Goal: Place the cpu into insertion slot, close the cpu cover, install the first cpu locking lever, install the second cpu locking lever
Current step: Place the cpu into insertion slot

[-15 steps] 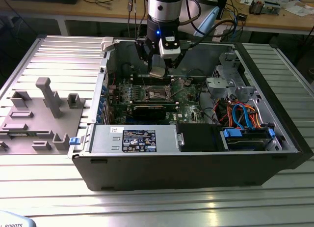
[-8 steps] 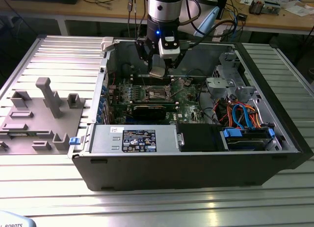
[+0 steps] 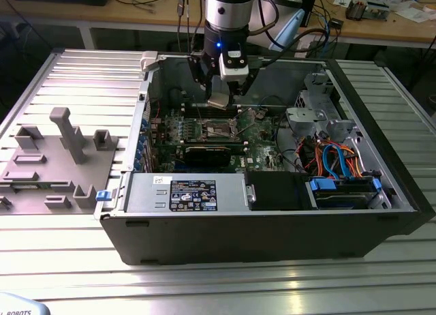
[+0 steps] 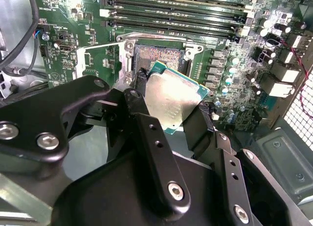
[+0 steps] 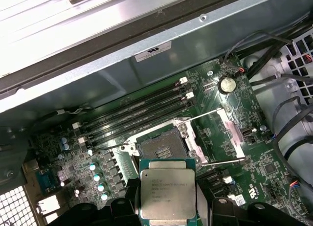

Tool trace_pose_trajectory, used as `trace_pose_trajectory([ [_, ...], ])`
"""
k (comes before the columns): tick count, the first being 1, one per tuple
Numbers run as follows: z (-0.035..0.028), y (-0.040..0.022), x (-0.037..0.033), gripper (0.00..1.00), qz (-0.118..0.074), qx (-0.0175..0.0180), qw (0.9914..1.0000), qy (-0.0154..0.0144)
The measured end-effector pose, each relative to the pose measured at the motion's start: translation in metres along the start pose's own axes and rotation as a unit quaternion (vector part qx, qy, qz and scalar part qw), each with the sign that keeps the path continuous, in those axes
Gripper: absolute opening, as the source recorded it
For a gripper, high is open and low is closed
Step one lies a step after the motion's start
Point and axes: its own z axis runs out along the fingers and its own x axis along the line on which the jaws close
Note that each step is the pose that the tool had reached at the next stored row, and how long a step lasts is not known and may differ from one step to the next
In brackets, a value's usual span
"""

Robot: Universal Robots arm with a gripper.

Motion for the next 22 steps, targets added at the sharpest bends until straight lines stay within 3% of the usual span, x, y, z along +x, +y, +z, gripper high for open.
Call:
trace_pose_trajectory([
  [22,0.0000,0.0000,0.0000,0.55,0.030,-0.0001,0.99955,-0.0015],
])
